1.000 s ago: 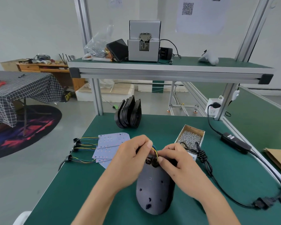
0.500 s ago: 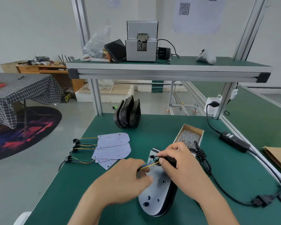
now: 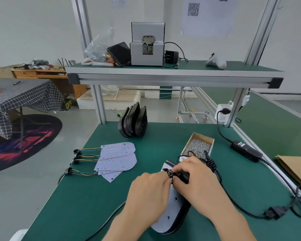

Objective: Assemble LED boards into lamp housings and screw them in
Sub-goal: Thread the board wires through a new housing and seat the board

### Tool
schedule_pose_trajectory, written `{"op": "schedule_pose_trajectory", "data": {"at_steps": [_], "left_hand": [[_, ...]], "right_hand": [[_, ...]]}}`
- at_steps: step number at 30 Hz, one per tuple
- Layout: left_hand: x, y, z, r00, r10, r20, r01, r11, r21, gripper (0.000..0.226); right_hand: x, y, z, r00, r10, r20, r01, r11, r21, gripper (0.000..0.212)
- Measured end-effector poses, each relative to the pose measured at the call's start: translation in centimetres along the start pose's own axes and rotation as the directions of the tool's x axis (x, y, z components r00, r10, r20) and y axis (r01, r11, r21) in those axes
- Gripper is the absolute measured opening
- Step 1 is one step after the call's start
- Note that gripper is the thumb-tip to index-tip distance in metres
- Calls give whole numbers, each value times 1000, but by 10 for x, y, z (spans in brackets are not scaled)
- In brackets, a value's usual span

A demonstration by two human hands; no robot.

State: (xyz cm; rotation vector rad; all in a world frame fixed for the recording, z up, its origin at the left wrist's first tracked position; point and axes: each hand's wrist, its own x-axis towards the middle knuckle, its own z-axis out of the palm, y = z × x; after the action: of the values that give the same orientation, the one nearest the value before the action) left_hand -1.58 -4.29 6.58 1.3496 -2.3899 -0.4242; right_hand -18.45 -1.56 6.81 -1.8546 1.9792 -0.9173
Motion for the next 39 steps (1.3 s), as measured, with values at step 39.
{"op": "schedule_pose_trajectory", "data": {"at_steps": [39], "left_hand": [[17, -10, -7, 998, -60, -16, 53, 956, -289, 29]], "right_hand": [[-8, 14, 6, 991, -125, -47, 127, 991, 49, 34]]}}
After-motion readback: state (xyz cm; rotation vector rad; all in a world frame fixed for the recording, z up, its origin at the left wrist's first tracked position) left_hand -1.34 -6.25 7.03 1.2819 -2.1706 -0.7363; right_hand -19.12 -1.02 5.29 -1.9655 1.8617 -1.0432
